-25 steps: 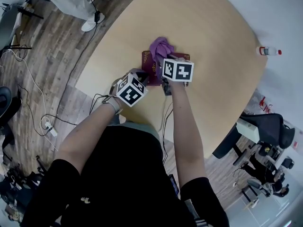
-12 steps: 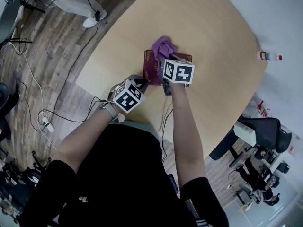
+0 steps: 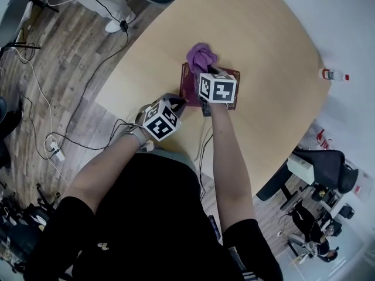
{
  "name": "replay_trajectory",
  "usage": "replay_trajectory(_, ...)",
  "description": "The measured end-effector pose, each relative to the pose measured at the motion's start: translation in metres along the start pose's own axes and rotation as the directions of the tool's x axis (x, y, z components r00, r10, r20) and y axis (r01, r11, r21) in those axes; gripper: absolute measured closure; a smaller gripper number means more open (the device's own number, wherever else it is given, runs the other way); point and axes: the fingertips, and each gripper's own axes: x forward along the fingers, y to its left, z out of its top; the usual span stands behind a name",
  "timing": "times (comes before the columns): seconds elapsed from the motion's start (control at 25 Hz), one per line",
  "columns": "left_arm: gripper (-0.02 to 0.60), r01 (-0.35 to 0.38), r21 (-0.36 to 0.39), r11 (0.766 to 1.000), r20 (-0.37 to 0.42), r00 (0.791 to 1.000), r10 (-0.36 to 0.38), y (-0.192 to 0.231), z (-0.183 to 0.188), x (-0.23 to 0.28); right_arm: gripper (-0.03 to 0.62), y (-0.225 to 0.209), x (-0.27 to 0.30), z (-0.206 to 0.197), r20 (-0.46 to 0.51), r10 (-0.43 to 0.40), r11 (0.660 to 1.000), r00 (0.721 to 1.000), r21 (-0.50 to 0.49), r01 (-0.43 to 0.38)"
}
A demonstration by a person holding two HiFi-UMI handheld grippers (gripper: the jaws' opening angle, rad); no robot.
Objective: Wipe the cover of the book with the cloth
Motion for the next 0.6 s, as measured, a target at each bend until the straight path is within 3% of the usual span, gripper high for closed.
replay_trajectory(0.28,0.561,0.019,-0.005,1.0,0.0,1.0,-0.019,0.0,0.0,0.001,0.477,0.009,0.001,-0.004,-0.014,0.016,0.996,1.0,-0.086,-0.017)
replay_trajectory(0.6,0.561,0.024,-0.009,1.0,0.013,1.0,-0.024,0.001,0.0,-0.001,0.477,0.024,-0.003,-0.017,-0.052,0.055,0.994,0.997,-0.094,-0.06)
